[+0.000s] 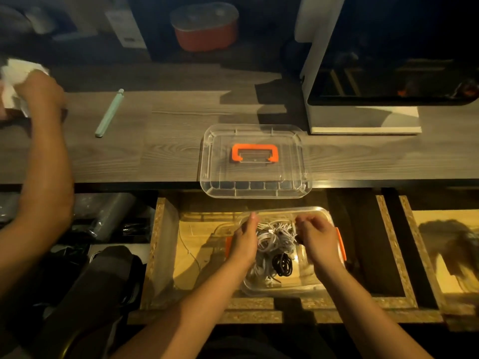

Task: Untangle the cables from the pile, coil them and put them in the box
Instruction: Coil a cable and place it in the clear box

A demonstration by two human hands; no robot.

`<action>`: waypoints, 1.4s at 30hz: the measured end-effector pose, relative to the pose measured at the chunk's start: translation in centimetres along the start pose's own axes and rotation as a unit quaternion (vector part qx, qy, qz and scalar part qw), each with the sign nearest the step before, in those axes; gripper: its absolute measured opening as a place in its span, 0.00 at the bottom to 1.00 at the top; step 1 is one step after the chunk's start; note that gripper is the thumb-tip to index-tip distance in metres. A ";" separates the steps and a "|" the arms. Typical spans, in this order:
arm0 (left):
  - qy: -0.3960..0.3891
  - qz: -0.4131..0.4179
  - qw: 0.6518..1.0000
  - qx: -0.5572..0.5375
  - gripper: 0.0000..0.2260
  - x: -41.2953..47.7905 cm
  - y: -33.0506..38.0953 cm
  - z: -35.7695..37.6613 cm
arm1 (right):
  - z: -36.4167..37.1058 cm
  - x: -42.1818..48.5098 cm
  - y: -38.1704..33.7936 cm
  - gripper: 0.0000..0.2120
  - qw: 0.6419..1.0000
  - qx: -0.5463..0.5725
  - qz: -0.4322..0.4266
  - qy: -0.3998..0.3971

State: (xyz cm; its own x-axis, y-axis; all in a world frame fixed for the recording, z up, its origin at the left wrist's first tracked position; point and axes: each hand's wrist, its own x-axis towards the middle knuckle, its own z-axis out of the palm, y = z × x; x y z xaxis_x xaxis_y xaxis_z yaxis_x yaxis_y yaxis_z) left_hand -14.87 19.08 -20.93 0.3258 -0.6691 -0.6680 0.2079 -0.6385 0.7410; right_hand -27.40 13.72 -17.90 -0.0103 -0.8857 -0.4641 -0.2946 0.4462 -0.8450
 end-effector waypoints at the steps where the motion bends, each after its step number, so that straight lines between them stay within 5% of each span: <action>1: 0.004 0.029 0.999 0.012 0.21 -0.1 0.2 -0.4 | -0.4 0.1 -0.6 0.10 0.999 0.007 -0.037 0.026; 3: 0.025 0.081 0.996 0.040 0.11 -0.3 0.6 -1.2 | -1.4 0.7 -2.5 0.11 0.993 0.016 -0.102 0.063; 7: 0.107 0.095 0.989 -0.025 0.10 -0.5 2.4 -3.2 | -2.4 3.0 -5.2 0.08 0.990 -0.036 -0.130 0.050; 9: 0.176 0.096 0.978 -0.065 0.07 -0.2 2.7 -4.3 | -2.3 3.8 -5.3 0.17 0.981 -0.124 -0.147 0.007; 13: 0.255 0.143 0.955 -0.053 0.09 0.3 3.2 -5.7 | -2.2 5.1 -4.1 0.27 0.871 -0.386 -0.296 -0.068; 16: 0.238 0.173 0.955 0.042 0.27 0.4 3.2 -6.2 | -2.3 6.6 -2.4 0.23 0.822 -0.431 -0.367 -0.062; 18: 0.225 0.194 0.947 0.120 0.31 0.6 3.1 -6.6 | -2.6 7.6 -1.9 0.19 0.813 -0.429 -0.391 -0.054; 24: 0.268 0.262 0.868 0.325 0.09 1.3 3.8 -8.0 | -4.6 9.2 -3.0 0.04 0.751 -0.422 -0.500 -0.095; 29: 0.244 0.361 0.833 0.341 0.12 -1.0 7.3 -9.2 | -6.2 7.9 -6.5 0.09 0.804 -0.315 -0.494 -0.104; 33: 0.172 0.393 0.894 0.132 0.18 -5.1 11.6 -9.2 | -7.3 5.6 -10.6 0.17 0.897 -0.131 -0.417 -0.066; 35: 0.144 0.404 0.903 0.021 0.17 -6.5 13.4 -8.9 | -7.5 4.5 -12.3 0.18 0.914 -0.051 -0.396 -0.071; 38: 0.071 0.379 0.905 -0.180 0.13 -6.8 14.6 -8.5 | -7.5 3.8 -11.9 0.23 0.929 0.006 -0.315 -0.195; 42: 0.094 0.284 0.915 -0.269 0.12 -4.7 12.6 -7.7 | -6.9 3.4 -6.1 0.35 0.950 0.020 -0.191 -0.245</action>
State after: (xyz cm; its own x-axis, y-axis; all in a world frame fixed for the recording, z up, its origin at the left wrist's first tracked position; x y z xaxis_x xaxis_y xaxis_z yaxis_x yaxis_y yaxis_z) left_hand -6.70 17.09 -7.94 0.6646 -0.7258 -0.1777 0.3634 0.1062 0.9255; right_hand -32.21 7.07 -12.49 0.5400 -0.8219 -0.1812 -0.1511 0.1171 -0.9816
